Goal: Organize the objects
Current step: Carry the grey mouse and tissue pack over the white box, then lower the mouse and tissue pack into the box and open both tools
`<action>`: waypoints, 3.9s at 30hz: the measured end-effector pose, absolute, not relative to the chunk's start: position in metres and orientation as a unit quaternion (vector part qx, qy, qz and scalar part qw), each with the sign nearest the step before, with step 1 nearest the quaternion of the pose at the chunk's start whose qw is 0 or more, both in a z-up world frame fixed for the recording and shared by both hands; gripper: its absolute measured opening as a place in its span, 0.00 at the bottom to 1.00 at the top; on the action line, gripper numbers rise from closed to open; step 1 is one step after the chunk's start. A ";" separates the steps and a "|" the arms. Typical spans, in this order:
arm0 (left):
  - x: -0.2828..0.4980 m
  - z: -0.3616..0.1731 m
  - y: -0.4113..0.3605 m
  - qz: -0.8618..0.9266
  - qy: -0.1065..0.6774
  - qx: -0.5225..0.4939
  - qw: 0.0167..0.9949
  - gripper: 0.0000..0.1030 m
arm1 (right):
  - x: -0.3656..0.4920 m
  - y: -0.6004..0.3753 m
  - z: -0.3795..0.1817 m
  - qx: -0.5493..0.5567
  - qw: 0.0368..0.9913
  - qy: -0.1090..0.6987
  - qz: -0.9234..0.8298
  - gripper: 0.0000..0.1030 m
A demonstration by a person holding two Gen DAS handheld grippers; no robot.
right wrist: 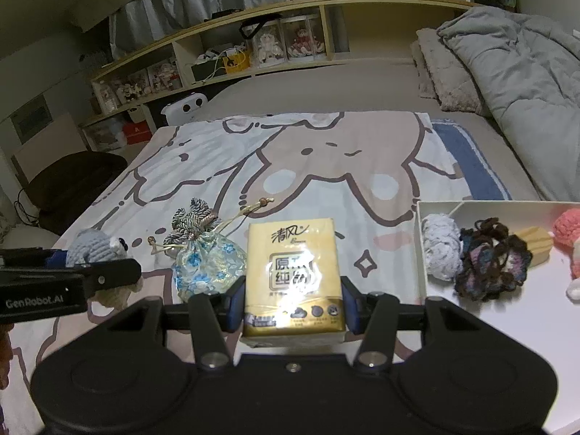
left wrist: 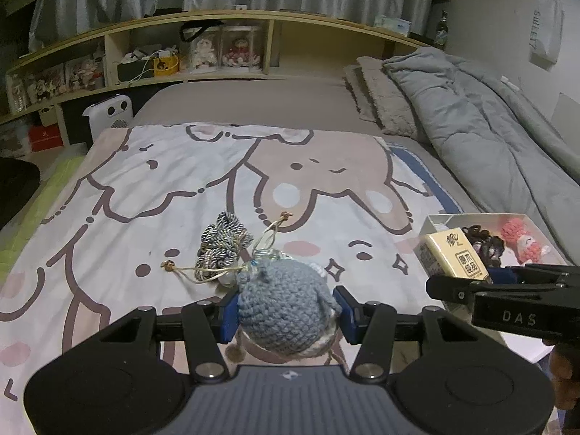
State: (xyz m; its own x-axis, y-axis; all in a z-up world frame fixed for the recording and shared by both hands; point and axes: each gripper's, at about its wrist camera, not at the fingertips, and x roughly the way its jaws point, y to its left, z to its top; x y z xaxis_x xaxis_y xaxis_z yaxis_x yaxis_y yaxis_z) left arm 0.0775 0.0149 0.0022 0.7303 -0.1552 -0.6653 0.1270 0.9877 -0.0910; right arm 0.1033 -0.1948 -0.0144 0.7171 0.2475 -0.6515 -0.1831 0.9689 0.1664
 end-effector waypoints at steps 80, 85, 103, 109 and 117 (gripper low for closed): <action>0.108 -0.068 -0.362 -0.350 0.425 -0.023 0.834 0.58 | 0.048 -0.512 -0.070 0.015 0.910 0.415 0.002 0.71; 0.110 -0.071 -0.354 -0.345 0.442 -0.032 0.828 0.72 | 0.043 -0.512 -0.069 0.009 0.908 0.419 -0.002 0.72; 0.103 -0.049 -0.333 -0.319 0.433 -0.013 0.843 0.72 | 0.030 -0.517 -0.047 0.043 0.914 0.403 -0.031 0.72; 0.097 -0.035 -0.319 -0.307 0.426 -0.004 0.851 0.72 | 0.022 -0.515 -0.033 0.049 0.917 0.393 -0.039 0.72; 0.085 -0.017 -0.303 -0.299 0.416 0.006 0.859 0.72 | 0.013 -0.504 -0.010 0.048 0.923 0.380 -0.036 0.74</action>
